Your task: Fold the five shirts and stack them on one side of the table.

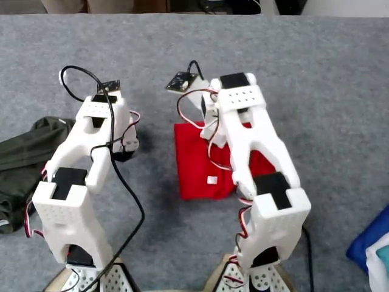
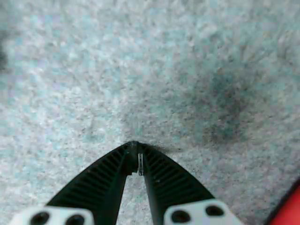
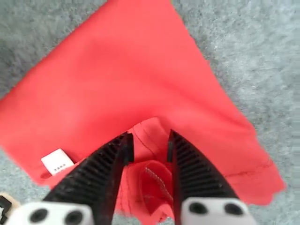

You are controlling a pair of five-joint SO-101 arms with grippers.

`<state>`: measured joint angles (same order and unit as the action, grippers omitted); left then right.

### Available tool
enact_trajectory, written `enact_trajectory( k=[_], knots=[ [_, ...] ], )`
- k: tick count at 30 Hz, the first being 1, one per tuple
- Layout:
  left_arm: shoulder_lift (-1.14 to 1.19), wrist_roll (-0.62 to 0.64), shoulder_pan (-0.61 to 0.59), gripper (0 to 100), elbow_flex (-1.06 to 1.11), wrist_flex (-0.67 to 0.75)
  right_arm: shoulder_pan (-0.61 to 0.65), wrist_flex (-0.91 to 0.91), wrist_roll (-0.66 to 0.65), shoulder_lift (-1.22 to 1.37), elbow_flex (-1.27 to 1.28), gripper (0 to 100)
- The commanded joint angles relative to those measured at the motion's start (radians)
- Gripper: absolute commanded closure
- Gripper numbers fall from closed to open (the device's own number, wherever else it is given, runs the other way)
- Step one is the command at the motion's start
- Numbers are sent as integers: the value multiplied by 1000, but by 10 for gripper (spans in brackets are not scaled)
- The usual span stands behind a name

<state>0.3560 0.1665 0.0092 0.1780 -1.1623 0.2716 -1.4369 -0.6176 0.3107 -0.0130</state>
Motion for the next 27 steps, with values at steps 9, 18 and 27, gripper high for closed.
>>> enact_trajectory(
  k=[9, 18, 27],
  knots=[
    [-24, 5, -44, 981, -18, 52, 8, 68, -6, -8, 111, 859],
    [-24, 5, -44, 981, -18, 52, -42, 58, -6, -13, 111, 992],
    [-24, 5, -44, 981, -18, 52, -85, -23, -8, -71, 113, 993]
  ],
)
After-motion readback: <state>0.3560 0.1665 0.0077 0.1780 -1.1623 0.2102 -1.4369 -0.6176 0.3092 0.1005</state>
